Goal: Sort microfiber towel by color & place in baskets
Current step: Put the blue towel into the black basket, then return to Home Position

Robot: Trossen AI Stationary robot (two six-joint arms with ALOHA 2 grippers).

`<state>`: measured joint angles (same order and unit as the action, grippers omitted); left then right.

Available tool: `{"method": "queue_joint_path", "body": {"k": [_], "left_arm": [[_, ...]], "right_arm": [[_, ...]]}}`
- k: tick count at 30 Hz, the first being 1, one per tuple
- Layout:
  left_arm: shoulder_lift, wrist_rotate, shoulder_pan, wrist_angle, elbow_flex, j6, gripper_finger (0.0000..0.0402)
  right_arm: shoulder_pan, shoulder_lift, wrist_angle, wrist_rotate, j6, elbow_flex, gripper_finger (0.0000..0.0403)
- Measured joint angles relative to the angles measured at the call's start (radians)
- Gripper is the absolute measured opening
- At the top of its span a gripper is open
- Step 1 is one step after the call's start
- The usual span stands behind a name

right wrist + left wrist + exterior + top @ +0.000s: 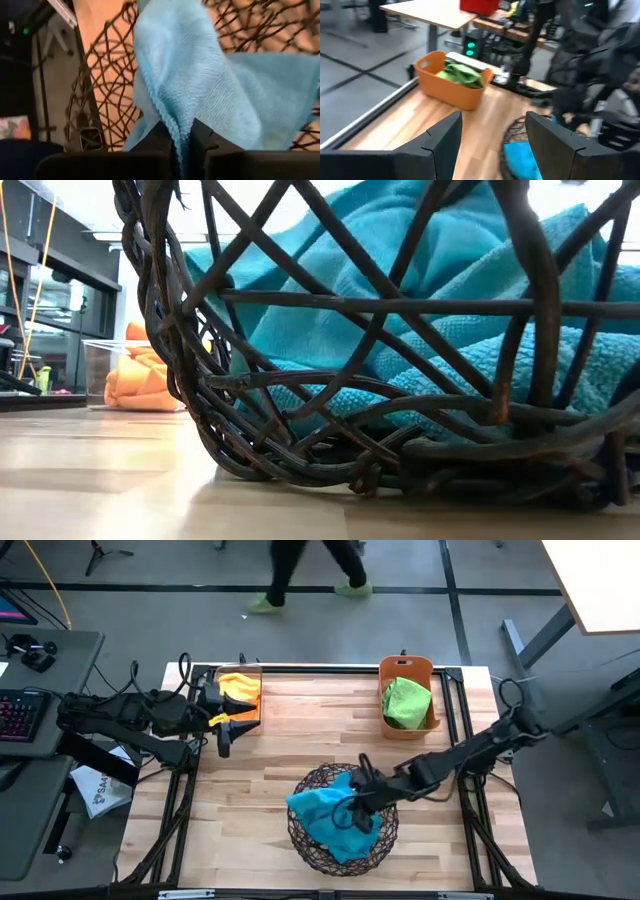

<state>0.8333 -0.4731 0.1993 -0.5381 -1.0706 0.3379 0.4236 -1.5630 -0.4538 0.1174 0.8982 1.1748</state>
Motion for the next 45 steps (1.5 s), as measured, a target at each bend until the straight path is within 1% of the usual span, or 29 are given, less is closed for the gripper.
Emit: {"method": "queue_joint_path", "body": {"k": [2,4,8,11,13,15,17,19,20,23,26,28,31,32,33,34,36,39,41,43,45], "left_arm": [[0.000,0.036,0.000,0.019,0.000,0.000,0.0207],[0.000,0.059,0.000,0.026,0.000,0.000,0.0207],[-0.003,0.077,0.000,0.030,0.000,0.000,0.0207],[-0.012,0.077,0.000,0.031,0.000,0.000,0.0207],[-0.021,0.076,0.000,0.030,0.000,0.000,0.0207],[-0.034,0.071,0.000,0.028,0.000,0.000,0.0207],[-0.043,0.069,0.000,0.028,0.000,0.001,0.0207],[-0.053,0.069,0.000,0.027,0.000,-0.003,0.0207],[-0.056,0.069,0.000,0.028,0.000,-0.012,0.0207],[-0.062,0.069,0.000,0.054,0.021,-0.029,0.0207],[-0.077,0.069,0.017,0.190,0.123,-0.052,0.0207],[-0.096,0.069,0.034,0.337,0.232,-0.073,0.0205],[-0.131,0.064,0.045,0.614,0.413,-0.113,0.0193],[-0.148,0.048,0.043,0.678,0.468,-0.126,0.0185],[-0.167,0.024,0.038,0.728,0.515,-0.144,0.0175],[-0.192,-0.004,0.031,0.763,0.558,-0.162,0.0163],[-0.259,-0.050,0.009,0.815,0.635,-0.175,0.0131],[-0.387,-0.055,-0.029,0.845,0.737,-0.168,0.0068],[-0.473,-0.034,-0.047,0.848,0.802,-0.137,0.0023],[-0.553,-0.029,-0.057,0.845,0.867,-0.101,0.0009],[-0.626,-0.030,-0.058,0.849,0.928,-0.069,0.0012]], "right_arm": [[-0.013,-0.019,0.002,-0.057,-0.020,0.005,0.0036],[-0.023,-0.028,-0.028,-0.099,-0.045,0.026,0.0067],[-0.025,-0.024,-0.130,-0.111,-0.126,0.091,0.0148],[-0.025,-0.019,-0.283,-0.111,-0.199,0.181,0.0210],[-0.025,-0.019,-0.427,-0.109,-0.254,0.264,0.0246],[-0.024,-0.017,-0.581,-0.075,-0.283,0.344,0.0276],[-0.024,-0.017,-0.747,0.002,-0.294,0.414,0.0297],[-0.013,-0.012,-0.894,0.099,-0.307,0.449,0.0306],[-0.009,-0.004,-0.943,0.130,-0.313,0.449,0.0307],[-0.001,0.062,-1.000,0.154,-0.278,0.374,0.0288],[0.011,0.188,-0.984,0.152,-0.168,0.229,0.0238],[0.024,0.284,-0.960,0.152,-0.057,0.131,0.0186],[0.055,0.432,-0.881,0.143,0.110,0.003,0.0080],[0.066,0.479,-0.848,0.144,0.147,-0.030,0.0044],[0.076,0.519,-0.816,0.145,0.173,-0.056,0.0023],[0.085,0.556,-0.785,0.150,0.193,-0.078,0.0015],[0.098,0.616,-0.737,0.175,0.229,-0.106,0.0021],[0.106,0.681,-0.702,0.225,0.246,-0.123,0.0012],[0.108,0.711,-0.697,0.263,0.230,-0.125,0.0003],[0.108,0.736,-0.690,0.307,0.210,-0.126,0.0006],[0.108,0.758,-0.691,0.347,0.192,-0.126,0.0004]]}}
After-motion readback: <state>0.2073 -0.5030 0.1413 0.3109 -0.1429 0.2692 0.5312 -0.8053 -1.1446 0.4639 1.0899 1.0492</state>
